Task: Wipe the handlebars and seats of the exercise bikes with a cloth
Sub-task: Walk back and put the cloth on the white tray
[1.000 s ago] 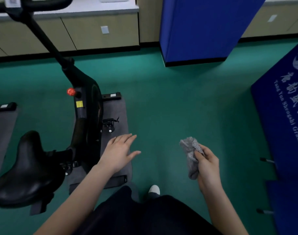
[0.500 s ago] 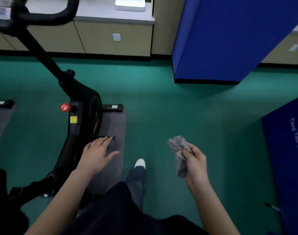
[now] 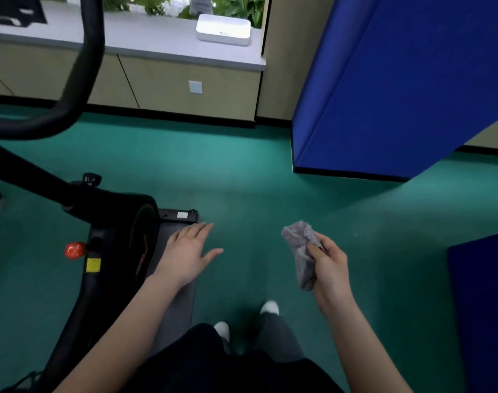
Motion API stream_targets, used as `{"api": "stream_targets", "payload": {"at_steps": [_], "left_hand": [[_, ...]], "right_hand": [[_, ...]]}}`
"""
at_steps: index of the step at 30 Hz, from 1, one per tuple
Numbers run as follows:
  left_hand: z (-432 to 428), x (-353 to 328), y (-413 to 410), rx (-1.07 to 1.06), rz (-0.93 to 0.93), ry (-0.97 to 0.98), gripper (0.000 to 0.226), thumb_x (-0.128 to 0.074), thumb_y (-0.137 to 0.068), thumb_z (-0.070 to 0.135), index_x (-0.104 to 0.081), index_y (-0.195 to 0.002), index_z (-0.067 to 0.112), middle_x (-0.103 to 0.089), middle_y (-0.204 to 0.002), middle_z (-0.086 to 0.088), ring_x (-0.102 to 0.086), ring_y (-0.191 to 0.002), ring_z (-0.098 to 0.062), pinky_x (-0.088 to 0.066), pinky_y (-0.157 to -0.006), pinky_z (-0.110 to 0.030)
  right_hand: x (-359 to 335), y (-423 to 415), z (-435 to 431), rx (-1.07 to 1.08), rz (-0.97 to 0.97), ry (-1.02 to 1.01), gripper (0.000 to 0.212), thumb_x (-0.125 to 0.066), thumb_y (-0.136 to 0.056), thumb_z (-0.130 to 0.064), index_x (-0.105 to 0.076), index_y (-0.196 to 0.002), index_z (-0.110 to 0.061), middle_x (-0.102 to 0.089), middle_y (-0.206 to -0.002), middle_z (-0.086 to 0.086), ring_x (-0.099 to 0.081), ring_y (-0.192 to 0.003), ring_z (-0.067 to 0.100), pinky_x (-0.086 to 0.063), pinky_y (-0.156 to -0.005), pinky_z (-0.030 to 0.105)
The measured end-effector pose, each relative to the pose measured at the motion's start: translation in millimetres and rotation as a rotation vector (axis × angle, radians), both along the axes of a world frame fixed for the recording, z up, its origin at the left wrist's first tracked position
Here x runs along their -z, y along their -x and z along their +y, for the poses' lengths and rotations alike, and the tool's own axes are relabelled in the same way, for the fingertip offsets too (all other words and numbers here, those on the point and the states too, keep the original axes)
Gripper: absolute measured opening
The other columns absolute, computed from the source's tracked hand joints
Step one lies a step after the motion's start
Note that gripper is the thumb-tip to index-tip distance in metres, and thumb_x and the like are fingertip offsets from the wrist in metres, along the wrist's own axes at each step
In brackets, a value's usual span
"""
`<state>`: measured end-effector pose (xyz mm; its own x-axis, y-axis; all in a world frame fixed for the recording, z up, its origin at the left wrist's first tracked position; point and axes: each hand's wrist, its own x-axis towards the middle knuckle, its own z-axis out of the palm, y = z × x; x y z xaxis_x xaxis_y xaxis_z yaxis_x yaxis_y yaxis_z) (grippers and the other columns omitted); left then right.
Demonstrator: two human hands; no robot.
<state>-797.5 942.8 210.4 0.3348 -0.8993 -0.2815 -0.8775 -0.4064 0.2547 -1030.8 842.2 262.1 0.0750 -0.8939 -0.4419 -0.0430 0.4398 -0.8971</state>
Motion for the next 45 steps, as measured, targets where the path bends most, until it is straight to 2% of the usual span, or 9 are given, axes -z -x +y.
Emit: {"api": "stream_targets", "payload": {"at_steps": [2, 6, 11, 16, 22, 27, 32, 36, 45], "left_hand": [[-32.1, 2.0, -5.5, 0.009, -0.01, -0.011, 0.07, -0.038, -0.091, 0.06, -0.022, -0.149, 0.023, -0.025, -0.155, 0.004, -0.021, -0.142, -0.015, -0.016, -0.114, -0.035], [-99.6, 6.6, -16.9, -0.042, -0.028, -0.012, 0.07, -0.039, -0.091, 0.06, -0.025, -0.148, 0.023, -0.027, -0.154, 0.003, -0.023, -0.141, -0.015, -0.018, -0.115, -0.037], [-184.5, 1.0, -13.9, -0.103, -0.015, -0.049, 0.07, -0.041, -0.09, 0.061, -0.025, -0.147, 0.023, -0.028, -0.153, 0.004, -0.026, -0.14, -0.016, -0.021, -0.114, -0.036], [-268.0, -12.3, -16.9, -0.175, -0.018, 0.042, 0.069, -0.044, -0.09, 0.058, -0.026, -0.147, 0.024, -0.028, -0.153, 0.003, -0.027, -0.139, -0.019, -0.019, -0.112, -0.036], [-332.9, -20.6, -41.7, -0.221, -0.011, 0.096, 0.069, -0.044, -0.09, 0.057, -0.025, -0.148, 0.025, -0.027, -0.154, 0.004, -0.026, -0.139, -0.016, -0.018, -0.112, -0.034], [-386.1, -14.6, -97.5, -0.276, -0.007, 0.139, 0.069, -0.047, -0.09, 0.056, -0.026, -0.147, 0.025, -0.027, -0.154, 0.003, -0.027, -0.139, -0.019, -0.018, -0.112, -0.035], [-443.1, -9.0, -178.3, -0.297, 0.037, 0.139, 0.069, -0.044, -0.09, 0.058, -0.026, -0.148, 0.024, -0.028, -0.153, 0.002, -0.025, -0.14, -0.018, -0.021, -0.111, -0.037], [-488.6, -12.9, -248.3, -0.318, 0.051, 0.16, 0.067, -0.043, -0.091, 0.057, -0.029, -0.147, 0.022, -0.032, -0.151, 0.0, -0.028, -0.138, -0.02, -0.023, -0.111, -0.037], [-558.2, -13.1, -341.9, -0.365, 0.087, 0.147, 0.066, -0.045, -0.091, 0.055, -0.032, -0.146, 0.02, -0.035, -0.15, 0.0, -0.029, -0.138, -0.018, -0.023, -0.112, -0.036]], "right_hand": [[7.0, -3.0, -38.6, 0.018, 0.003, -0.024, 0.023, -0.046, -0.093, 0.004, -0.065, -0.095, -0.01, -0.067, -0.086, 0.003, -0.06, -0.079, 0.017, -0.046, -0.073, 0.028], [19.9, -13.8, -119.4, 0.003, -0.001, -0.043, 0.025, -0.047, -0.093, 0.004, -0.064, -0.088, -0.013, -0.067, -0.083, 0.001, -0.061, -0.075, 0.014, -0.047, -0.069, 0.026], [12.3, -31.6, -219.1, -0.059, -0.05, -0.08, 0.023, -0.045, -0.094, 0.005, -0.062, -0.094, -0.01, -0.067, -0.088, 0.004, -0.063, -0.079, 0.016, -0.05, -0.074, 0.027], [2.8, -49.7, -304.1, -0.135, -0.072, -0.067, 0.022, -0.045, -0.093, 0.004, -0.063, -0.099, -0.007, -0.068, -0.092, 0.007, -0.063, -0.084, 0.019, -0.05, -0.081, 0.031], [7.8, -82.7, -371.1, -0.181, -0.075, -0.104, 0.022, -0.046, -0.094, 0.004, -0.063, -0.1, -0.006, -0.069, -0.088, 0.004, -0.064, -0.082, 0.017, -0.05, -0.075, 0.027], [16.0, -137.3, -428.2, -0.192, -0.076, -0.106, 0.024, -0.046, -0.093, 0.005, -0.064, -0.093, -0.01, -0.069, -0.089, 0.004, -0.063, -0.082, 0.017, -0.05, -0.075, 0.027], [12.9, -208.7, -489.8, -0.237, 0.007, -0.086, 0.023, -0.047, -0.094, 0.003, -0.064, -0.092, -0.012, -0.068, -0.091, 0.007, -0.063, -0.081, 0.019, -0.049, -0.077, 0.032], [3.3, -271.7, -537.1, -0.295, 0.072, -0.01, 0.021, -0.047, -0.093, 0.002, -0.064, -0.091, -0.011, -0.067, -0.089, 0.006, -0.061, -0.076, 0.015, -0.048, -0.066, 0.025], [7.1, -371.6, -629.5, -0.298, 0.091, -0.02, 0.022, -0.048, -0.093, 0.003, -0.065, -0.094, -0.011, -0.067, -0.103, 0.015, -0.061, -0.093, 0.027, -0.047, -0.085, 0.04]]}}
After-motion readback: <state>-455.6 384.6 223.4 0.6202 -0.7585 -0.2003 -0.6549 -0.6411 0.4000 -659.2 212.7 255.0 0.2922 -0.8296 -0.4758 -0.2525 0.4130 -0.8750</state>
